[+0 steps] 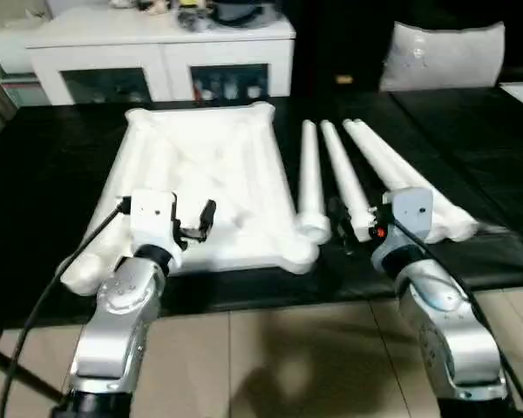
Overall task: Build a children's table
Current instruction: Move to table
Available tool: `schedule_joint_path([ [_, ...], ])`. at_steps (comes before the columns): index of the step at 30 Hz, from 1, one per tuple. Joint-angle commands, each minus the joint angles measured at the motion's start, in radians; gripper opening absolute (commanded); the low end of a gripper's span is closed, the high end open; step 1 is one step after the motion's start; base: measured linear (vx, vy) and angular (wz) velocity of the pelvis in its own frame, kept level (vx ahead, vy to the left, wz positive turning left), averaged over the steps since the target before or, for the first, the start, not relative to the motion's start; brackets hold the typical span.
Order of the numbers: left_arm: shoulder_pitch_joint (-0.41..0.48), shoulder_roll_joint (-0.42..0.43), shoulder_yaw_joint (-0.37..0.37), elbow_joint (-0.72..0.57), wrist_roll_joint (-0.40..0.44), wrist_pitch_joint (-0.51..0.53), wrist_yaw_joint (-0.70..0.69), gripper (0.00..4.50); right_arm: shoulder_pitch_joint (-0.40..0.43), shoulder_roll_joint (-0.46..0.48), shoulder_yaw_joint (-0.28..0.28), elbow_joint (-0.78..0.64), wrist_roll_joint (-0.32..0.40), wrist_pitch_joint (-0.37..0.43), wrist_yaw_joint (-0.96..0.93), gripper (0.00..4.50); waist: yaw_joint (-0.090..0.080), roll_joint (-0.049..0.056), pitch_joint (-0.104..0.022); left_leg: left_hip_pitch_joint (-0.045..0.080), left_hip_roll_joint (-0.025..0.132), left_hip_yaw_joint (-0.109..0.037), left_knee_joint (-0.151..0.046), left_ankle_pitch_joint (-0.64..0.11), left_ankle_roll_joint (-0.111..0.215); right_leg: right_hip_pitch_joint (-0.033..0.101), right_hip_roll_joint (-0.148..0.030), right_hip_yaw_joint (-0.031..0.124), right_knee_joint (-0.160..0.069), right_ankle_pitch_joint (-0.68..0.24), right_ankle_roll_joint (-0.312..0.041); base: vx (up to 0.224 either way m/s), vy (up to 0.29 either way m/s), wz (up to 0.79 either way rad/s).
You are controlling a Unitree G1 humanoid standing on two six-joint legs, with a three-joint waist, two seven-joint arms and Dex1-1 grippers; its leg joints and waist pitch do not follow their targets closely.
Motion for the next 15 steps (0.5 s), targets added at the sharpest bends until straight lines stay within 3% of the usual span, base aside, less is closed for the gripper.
schedule_joint_path([
  [1, -0.004, 0.003, -0.005, -0.023, 0.009, 0.010, 0.011, 4.48, -0.016, -0.004, -0.005, -0.004, -0.012, 0.013, 0.006, 4.50, 0.035, -0.050, -0.054, -0.021, -0.036, 0.128, 0.188, -0.231, 0.114, 0.062, -0.126, 0.086, -0.189, -0.103, -0.500, -0.068, -0.298, -0.05],
  [2, -0.004, 0.001, -0.004, -0.025, 0.013, 0.007, 0.016, 4.48, -0.016, -0.004, -0.006, -0.003, -0.010, 0.013, 0.006, 4.50, 0.036, -0.069, -0.032, -0.056, -0.037, 0.139, 0.215, -0.176, 0.083, 0.056, -0.102, 0.055, -0.181, -0.111, -0.385, -0.068, -0.298, -0.05],
  [3, -0.004, -0.004, 0.007, -0.028, 0.008, 0.011, 0.025, 4.48, -0.017, -0.004, -0.006, -0.004, -0.005, 0.017, 0.008, 4.50, 0.039, -0.065, -0.036, -0.048, -0.040, 0.144, 0.214, -0.198, 0.082, 0.047, -0.090, 0.065, -0.177, -0.105, -0.344, -0.063, -0.274, -0.06],
  [4, -0.003, -0.012, 0.020, -0.032, 0.002, 0.018, 0.035, 4.48, -0.018, -0.003, -0.007, -0.005, 0.001, 0.024, 0.011, 4.50, 0.024, -0.053, -0.033, -0.019, -0.037, 0.148, 0.180, -0.238, 0.104, 0.057, -0.122, 0.083, -0.192, -0.147, -0.169, -0.081, -0.258, 0.07],
  [5, -0.002, -0.013, 0.024, -0.033, 0.001, 0.015, 0.037, 4.48, -0.018, -0.005, -0.006, -0.006, 0.004, 0.028, 0.016, 4.50, 0.026, -0.038, -0.037, -0.011, -0.027, 0.140, 0.148, -0.208, 0.123, 0.058, -0.117, 0.091, -0.207, -0.202, -0.073, -0.081, -0.258, 0.07],
  [6, 0.000, -0.013, 0.029, -0.035, 0.000, 0.012, 0.039, 4.48, -0.018, -0.007, -0.004, -0.008, 0.008, 0.032, 0.021, 4.50, 0.027, -0.033, -0.029, -0.005, -0.010, 0.131, 0.116, -0.181, 0.162, 0.055, -0.116, 0.088, -0.230, -0.278, 0.039, -0.084, -0.219, 0.06],
  [7, 0.004, -0.011, 0.035, -0.037, 0.001, 0.008, 0.042, 4.48, -0.017, -0.013, 0.001, -0.011, 0.012, 0.038, 0.032, 4.50, 0.035, 0.006, -0.035, 0.023, 0.056, 0.091, 0.040, -0.151, 0.209, 0.059, -0.108, 0.076, -0.247, -0.325, 0.214, -0.079, -0.186, 0.07],
  [8, 0.009, -0.006, 0.037, -0.039, 0.005, 0.005, 0.042, 4.48, -0.014, -0.019, 0.008, -0.015, 0.015, 0.038, 0.045, 4.50, 0.030, 0.032, -0.056, 0.089, 0.279, -0.043, -0.056, -0.062, 0.303, 0.000, -0.083, 0.016, -0.127, -0.176, 0.265, -0.079, -0.186, 0.07],
  [9, 0.014, -0.003, 0.039, -0.040, 0.005, 0.001, 0.040, 4.48, -0.012, -0.023, 0.013, -0.018, 0.016, 0.038, 0.054, 4.50, 0.012, 0.028, -0.066, 0.113, 0.357, -0.072, -0.070, -0.014, 0.385, -0.045, -0.119, 0.030, -0.006, -0.100, 0.241, -0.063, -0.144, -0.06],
  [10, 0.027, 0.001, 0.041, -0.050, -0.001, -0.006, 0.029, 4.48, -0.006, -0.034, 0.031, -0.025, 0.013, 0.030, 0.075, 4.50, -0.002, 0.011, -0.060, 0.131, 0.287, -0.029, -0.033, 0.193, 0.439, -0.116, -0.142, 0.067, 0.054, 0.036, 0.121, -0.049, -0.095, 0.03],
  [11, 0.031, 0.001, 0.041, -0.055, -0.003, -0.005, 0.026, 4.48, -0.004, -0.036, 0.036, -0.028, 0.012, 0.028, 0.079, 4.50, 0.021, -0.026, -0.043, 0.075, 0.150, 0.039, -0.001, 0.145, 0.364, -0.078, -0.144, 0.099, -0.025, 0.086, 0.061, -0.049, -0.095, 0.03],
  [12, 0.037, 0.002, 0.041, -0.063, -0.005, -0.001, 0.025, 4.48, -0.002, -0.039, 0.045, -0.031, 0.014, 0.027, 0.090, 4.50, 0.030, -0.036, -0.037, 0.052, 0.093, 0.064, 0.001, -0.007, 0.297, -0.034, -0.148, 0.112, -0.071, 0.009, 0.060, -0.051, -0.105, 0.05],
  [13, 0.038, 0.002, 0.041, -0.066, -0.006, 0.001, 0.024, 4.48, -0.001, -0.041, 0.049, -0.032, 0.013, 0.026, 0.094, 4.50, 0.075, -0.017, -0.028, -0.010, 0.077, 0.039, 0.073, -0.176, 0.177, 0.066, -0.314, 0.105, -0.148, -0.350, 0.157, -0.070, -0.120, 0.30],
  [14, 0.042, 0.002, 0.043, -0.074, -0.009, 0.007, 0.024, 4.48, 0.001, -0.041, 0.062, -0.032, 0.007, 0.022, 0.102, 4.50, 0.055, -0.050, -0.017, 0.003, 0.073, 0.052, 0.100, -0.214, 0.104, 0.048, -0.296, 0.078, -0.182, -0.619, 0.121, -0.070, -0.120, 0.30],
  [15, 0.042, 0.002, 0.043, -0.074, -0.009, 0.007, 0.024, 4.48, 0.001, -0.041, 0.062, -0.032, 0.007, 0.022, 0.102, 4.50, 0.054, -0.028, -0.018, 0.003, 0.074, 0.060, 0.113, -0.217, 0.090, 0.064, -0.292, 0.058, -0.195, -0.737, 0.069, -0.057, -0.098, 0.63],
])
